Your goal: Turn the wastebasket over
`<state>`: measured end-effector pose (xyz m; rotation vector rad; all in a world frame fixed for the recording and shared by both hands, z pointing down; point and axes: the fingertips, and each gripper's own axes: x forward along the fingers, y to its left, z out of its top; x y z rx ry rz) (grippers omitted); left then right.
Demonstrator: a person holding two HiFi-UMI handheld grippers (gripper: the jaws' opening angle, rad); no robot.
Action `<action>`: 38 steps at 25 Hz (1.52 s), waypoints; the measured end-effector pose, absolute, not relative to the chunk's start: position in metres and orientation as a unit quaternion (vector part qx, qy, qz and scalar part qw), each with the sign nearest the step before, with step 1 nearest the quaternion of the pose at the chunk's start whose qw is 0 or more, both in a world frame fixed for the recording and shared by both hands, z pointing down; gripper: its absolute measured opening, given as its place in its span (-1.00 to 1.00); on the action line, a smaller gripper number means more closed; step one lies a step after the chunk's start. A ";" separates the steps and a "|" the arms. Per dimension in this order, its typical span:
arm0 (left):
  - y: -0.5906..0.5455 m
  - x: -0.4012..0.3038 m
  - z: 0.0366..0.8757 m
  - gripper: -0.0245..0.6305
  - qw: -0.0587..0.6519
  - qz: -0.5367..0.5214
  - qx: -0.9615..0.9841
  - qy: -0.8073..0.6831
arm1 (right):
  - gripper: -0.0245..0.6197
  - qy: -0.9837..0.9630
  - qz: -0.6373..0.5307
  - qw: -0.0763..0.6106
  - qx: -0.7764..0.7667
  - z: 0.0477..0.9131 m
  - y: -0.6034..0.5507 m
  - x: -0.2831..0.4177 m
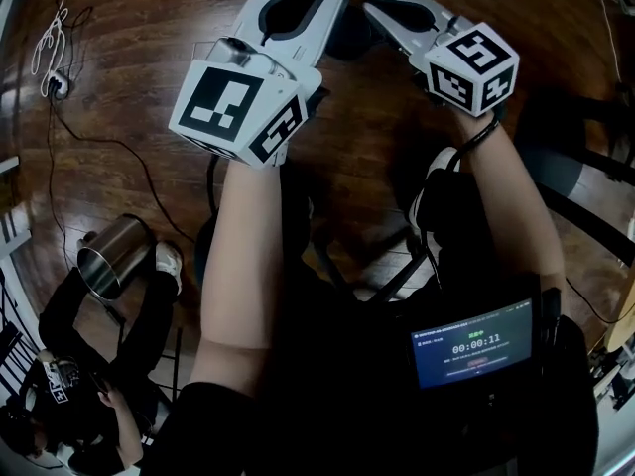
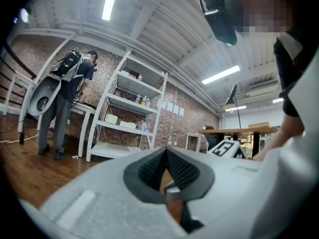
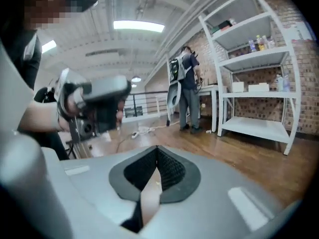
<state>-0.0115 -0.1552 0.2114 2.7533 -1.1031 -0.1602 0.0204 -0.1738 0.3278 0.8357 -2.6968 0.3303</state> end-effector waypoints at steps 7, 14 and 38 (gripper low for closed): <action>-0.156 -0.008 0.222 -0.92 0.075 -0.034 0.929 -0.362 | -0.90 -0.939 0.076 0.006 0.335 0.234 -0.156 0.033; -0.156 -0.003 0.221 -0.92 0.069 -0.020 0.929 -0.363 | -0.89 -0.947 0.062 -0.021 0.315 0.228 -0.149 0.027; -0.143 0.038 0.251 -0.92 0.107 -0.006 0.930 -0.352 | -0.89 -0.951 0.079 -0.029 0.298 0.257 -0.153 0.059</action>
